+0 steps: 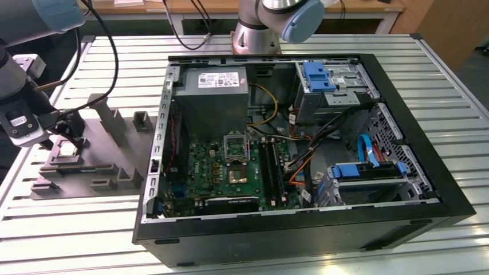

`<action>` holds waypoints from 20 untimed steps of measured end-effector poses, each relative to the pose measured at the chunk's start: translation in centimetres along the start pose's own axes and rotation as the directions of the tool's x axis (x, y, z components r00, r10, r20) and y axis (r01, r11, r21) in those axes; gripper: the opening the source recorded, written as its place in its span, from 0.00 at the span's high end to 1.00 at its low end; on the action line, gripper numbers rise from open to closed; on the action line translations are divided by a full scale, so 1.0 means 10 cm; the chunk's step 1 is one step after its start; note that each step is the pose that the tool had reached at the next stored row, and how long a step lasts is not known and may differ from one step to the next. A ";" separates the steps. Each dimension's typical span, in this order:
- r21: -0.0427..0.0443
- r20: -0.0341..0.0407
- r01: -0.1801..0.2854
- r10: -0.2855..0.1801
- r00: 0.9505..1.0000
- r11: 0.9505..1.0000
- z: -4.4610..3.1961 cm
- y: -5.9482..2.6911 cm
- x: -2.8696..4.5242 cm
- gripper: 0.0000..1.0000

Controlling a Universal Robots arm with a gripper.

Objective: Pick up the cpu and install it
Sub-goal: 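Pick up the cpu and move it towards the insertion slot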

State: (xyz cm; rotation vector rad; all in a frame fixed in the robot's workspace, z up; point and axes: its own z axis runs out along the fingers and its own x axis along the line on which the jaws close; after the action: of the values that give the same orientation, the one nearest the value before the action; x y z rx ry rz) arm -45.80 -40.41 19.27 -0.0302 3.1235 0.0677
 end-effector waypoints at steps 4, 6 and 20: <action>0.000 0.000 0.000 0.000 1.000 1.000 0.002 0.000 0.000 0.34; 0.000 0.000 0.000 0.000 1.000 1.000 0.005 0.000 0.000 0.34; 0.000 0.000 0.000 0.000 1.000 1.000 0.097 -0.011 0.003 0.34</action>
State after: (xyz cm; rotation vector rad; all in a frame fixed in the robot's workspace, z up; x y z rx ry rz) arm -45.81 -40.48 18.30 -0.0302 3.1234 0.0677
